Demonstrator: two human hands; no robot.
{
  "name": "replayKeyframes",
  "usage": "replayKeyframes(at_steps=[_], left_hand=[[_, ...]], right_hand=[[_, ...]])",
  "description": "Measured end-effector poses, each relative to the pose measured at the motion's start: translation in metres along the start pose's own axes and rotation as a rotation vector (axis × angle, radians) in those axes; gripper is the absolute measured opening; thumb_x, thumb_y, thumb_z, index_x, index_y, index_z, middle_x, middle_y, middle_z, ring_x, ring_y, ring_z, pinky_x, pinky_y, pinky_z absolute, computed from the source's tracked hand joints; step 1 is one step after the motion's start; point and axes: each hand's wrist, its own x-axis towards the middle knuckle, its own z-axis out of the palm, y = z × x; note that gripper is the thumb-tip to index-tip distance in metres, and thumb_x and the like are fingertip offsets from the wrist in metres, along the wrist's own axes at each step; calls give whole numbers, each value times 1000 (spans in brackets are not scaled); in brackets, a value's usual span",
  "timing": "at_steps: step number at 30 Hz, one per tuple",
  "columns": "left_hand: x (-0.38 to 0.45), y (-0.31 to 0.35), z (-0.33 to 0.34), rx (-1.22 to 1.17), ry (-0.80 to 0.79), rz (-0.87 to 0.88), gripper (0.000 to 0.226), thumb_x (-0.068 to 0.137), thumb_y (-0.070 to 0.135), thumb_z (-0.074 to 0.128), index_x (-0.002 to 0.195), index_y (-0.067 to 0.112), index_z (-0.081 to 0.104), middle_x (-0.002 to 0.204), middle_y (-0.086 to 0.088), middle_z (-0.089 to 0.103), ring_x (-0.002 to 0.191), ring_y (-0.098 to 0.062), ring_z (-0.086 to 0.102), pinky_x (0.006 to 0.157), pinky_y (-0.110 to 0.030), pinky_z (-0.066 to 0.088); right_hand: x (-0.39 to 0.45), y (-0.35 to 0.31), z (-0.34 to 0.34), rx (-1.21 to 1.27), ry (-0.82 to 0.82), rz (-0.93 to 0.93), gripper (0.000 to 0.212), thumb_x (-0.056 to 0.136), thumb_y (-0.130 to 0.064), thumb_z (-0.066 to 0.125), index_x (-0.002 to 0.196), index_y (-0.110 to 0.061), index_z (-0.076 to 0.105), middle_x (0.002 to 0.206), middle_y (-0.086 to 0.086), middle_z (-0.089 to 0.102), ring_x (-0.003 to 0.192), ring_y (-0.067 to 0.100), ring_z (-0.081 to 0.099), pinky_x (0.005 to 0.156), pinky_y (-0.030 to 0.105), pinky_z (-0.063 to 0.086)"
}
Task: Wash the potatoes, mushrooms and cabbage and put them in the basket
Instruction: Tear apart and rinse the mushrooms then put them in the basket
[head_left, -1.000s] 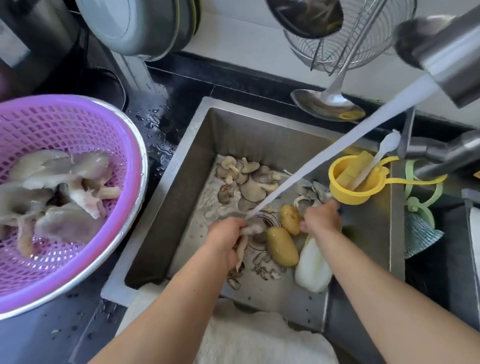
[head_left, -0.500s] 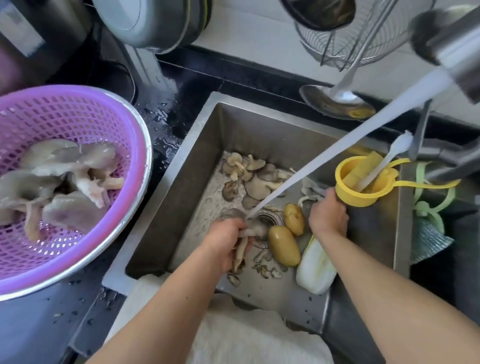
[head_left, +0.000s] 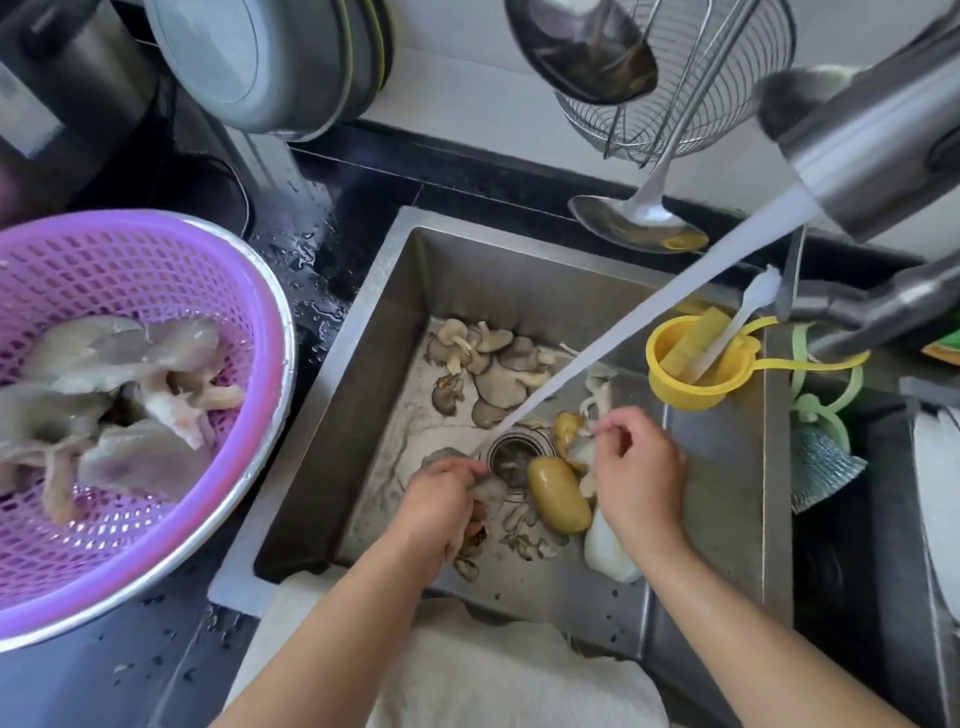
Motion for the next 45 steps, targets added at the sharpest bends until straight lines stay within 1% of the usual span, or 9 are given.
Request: replayKeyframes(at_steps=[8,13,17,21,26,31,36,41,45], left_hand=[[-7,10,-6,-238,-166,23,35,106,8,41,121,9,73,95,-15,78,80,-25,69,71,-37,53],[-1,7,-10,-85,31,53,61,98,-8,45,152,20,50,133,-38,60,63,-27,67,73,-37,54],[-2,4,-6,-148,-53,28,92,95,-9,52,166,34,12,141,-16,55,103,-27,68,81,-33,56],[9,6,12,-104,-57,-6,50,88,-8,62,136,5,54,111,-18,72,99,-33,74,89,-47,62],[21,14,28,-162,50,-25,25,91,5,75,113,5,63,107,-18,75,97,-31,74,90,-45,63],[23,25,24,-187,-10,-58,22,103,7,56,121,-3,63,83,-17,75,61,-26,65,52,-27,54],[20,23,12,-176,10,-89,24,102,6,51,119,-1,66,87,-19,74,77,-27,68,62,-31,49],[9,16,-8,-184,49,-109,22,102,7,51,119,-2,61,88,-29,69,61,-31,63,64,-34,51],[10,13,-16,-211,147,-91,40,101,7,47,139,-5,48,68,-19,73,47,-31,48,49,-28,49]], right_hand=[[-28,-47,33,516,-550,249,14,101,-7,59,97,-13,70,85,5,74,68,12,69,59,27,56],[-26,-28,47,272,-512,387,4,98,-17,64,95,-18,65,85,4,72,67,15,67,73,41,62],[-17,3,31,127,-419,441,15,93,-13,67,101,-25,66,88,-3,74,68,18,73,78,42,62],[-2,7,10,355,-314,449,9,99,-10,65,93,-14,70,79,5,75,58,16,68,51,25,51],[13,22,-9,134,-123,296,16,99,-25,66,86,-17,69,92,7,69,83,25,65,69,31,44],[-3,35,6,-467,-496,-128,11,95,-30,71,87,-26,77,153,1,42,143,27,33,114,33,32],[8,45,37,-616,-604,-435,21,99,-30,63,106,-19,79,147,4,51,133,30,35,112,43,35],[19,16,33,49,-338,165,18,101,-19,63,90,-9,72,84,1,62,86,24,56,83,46,51],[12,-33,47,1143,-410,1014,14,106,-17,55,103,-5,63,94,16,66,81,27,63,92,43,55]])
